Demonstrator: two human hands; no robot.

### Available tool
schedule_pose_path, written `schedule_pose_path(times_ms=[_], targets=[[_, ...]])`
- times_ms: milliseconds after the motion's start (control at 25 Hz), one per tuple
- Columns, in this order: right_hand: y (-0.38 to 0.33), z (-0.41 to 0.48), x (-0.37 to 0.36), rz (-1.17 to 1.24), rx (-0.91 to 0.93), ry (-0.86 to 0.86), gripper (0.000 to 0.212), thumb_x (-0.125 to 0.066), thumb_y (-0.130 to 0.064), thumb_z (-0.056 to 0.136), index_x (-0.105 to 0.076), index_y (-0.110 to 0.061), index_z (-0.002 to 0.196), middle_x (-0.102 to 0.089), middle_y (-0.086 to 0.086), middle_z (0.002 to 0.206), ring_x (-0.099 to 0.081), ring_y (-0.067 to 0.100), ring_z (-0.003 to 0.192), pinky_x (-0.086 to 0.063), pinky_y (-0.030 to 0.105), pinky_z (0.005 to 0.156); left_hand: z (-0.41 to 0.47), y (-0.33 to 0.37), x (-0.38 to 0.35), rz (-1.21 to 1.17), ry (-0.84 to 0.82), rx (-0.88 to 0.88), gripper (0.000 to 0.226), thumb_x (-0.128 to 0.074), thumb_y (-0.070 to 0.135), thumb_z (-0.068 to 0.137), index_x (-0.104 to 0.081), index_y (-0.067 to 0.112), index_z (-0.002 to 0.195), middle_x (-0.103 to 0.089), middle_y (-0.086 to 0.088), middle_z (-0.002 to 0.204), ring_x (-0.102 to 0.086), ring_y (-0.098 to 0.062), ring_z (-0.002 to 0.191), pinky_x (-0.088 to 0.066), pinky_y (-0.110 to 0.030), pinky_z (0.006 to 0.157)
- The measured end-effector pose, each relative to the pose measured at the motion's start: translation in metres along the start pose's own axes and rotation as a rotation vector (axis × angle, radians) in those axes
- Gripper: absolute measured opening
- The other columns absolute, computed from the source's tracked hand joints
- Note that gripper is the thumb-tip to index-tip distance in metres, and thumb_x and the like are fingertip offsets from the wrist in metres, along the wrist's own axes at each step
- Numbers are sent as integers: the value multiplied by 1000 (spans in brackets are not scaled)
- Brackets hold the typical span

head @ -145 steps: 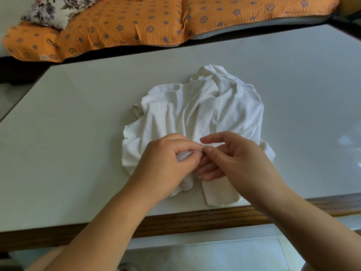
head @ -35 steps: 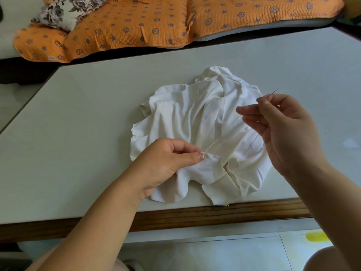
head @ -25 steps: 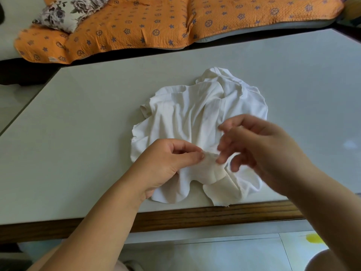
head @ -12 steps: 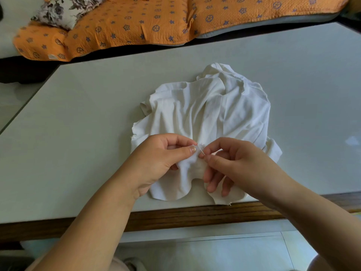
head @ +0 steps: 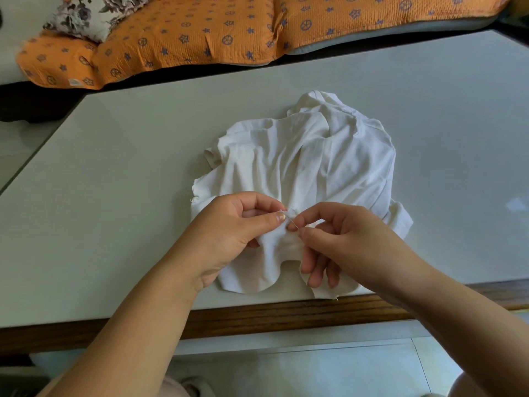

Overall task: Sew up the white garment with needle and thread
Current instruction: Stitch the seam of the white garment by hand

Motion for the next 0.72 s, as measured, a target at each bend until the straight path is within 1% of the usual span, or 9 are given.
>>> schedule_pose_path(times_ms=[160,360,520,560,640,680,720], targets=[[1,1,0,0,-4,6,15,-53,-7,97,-66,-13,98,-69,9,61,-65,20,51,-46,23,44,-1,2,-1,3,0,-13,4,-73,19,84,-74,22,86,-77,-1,89,-65,-5,80,-46,-20,68],[3,1,-1,-11,-16,17,15,-51,-7,97,-65,-14,98,-70,10,62,-65,20,50,-46,22,44,-1,4,-1,27,11,-45,6,-74,18,83,-74,24,83,-77,1,88,-68,-10,86,-50,-24,74],[5,3,-2,-19,-24,47,11,-53,-11,98,-64,-12,97,-71,8,62,-64,15,47,-47,21,44,-2,6,-4,92,21,-101,9,-76,16,82,-76,25,81,-77,1,84,-72,-16,90,-54,-31,88],[5,4,-2,-18,-22,62,9,-54,-13,98,-63,-11,97,-72,8,63,-64,15,47,-47,21,44,-3,7,-6,126,21,-126,10,-77,16,82,-77,26,81,-76,-2,84,-72,-21,90,-55,-36,89],[6,4,-1,-11,-12,92,9,-54,-15,98,-62,-10,96,-72,8,64,-65,16,48,-48,22,45,-3,9,-9,182,35,-165,11,-77,20,82,-76,31,82,-74,-11,86,-67,-37,92,-54,-50,91],[6,4,-1,1,-6,106,10,-55,-17,99,-61,-10,96,-72,8,65,-65,17,49,-48,22,45,-3,10,-9,174,46,-175,10,-78,23,82,-75,32,84,-74,-11,86,-65,-40,94,-53,-53,92],[5,4,0,16,-1,119,11,-55,-18,99,-61,-9,96,-72,8,66,-66,16,49,-48,21,44,-3,10,-9,150,58,-172,9,-79,26,81,-74,31,86,-75,-5,86,-64,-40,95,-53,-53,92]])
Point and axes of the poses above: each hand's wrist, its own z-axis towards the middle knuckle, its own x-axis out of the back of the hand, y = z × x, the point moved 8 cm from there along z, towards the middle knuckle
